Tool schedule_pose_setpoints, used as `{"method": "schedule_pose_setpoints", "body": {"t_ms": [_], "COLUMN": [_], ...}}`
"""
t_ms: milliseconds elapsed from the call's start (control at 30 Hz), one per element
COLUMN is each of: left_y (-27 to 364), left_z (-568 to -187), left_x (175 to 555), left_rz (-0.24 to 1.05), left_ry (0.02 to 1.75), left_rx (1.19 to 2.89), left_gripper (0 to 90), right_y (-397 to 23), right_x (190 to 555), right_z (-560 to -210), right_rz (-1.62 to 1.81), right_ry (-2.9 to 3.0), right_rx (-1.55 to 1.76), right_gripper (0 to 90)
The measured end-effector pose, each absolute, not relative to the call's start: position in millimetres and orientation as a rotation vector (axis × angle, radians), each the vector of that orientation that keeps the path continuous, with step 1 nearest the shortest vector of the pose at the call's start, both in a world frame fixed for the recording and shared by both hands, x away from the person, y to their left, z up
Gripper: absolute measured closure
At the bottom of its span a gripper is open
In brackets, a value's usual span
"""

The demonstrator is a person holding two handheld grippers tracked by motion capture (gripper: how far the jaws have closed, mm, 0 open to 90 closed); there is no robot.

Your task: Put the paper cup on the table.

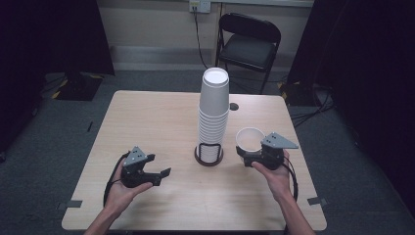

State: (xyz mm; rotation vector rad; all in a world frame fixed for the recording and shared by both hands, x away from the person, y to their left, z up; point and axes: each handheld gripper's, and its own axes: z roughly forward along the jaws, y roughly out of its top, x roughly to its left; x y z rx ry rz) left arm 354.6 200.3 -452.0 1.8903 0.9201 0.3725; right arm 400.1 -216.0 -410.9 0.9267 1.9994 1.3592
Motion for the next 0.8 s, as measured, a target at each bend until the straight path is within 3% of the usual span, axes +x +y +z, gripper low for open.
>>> {"method": "schedule_pose_setpoints", "body": {"t_ms": [800], "left_y": [197.8], "left_z": [-459.6], "left_x": [354.1], "left_rz": [0.370], "left_ry": [0.889], "left_rx": [1.913], "left_gripper": [16.4], "right_y": [-235.8], "right_x": [472.0], "right_z": [-441.4], "right_rz": [1.307], "right_ry": [1.889], "right_rx": [1.184], "right_gripper": [9.9]}}
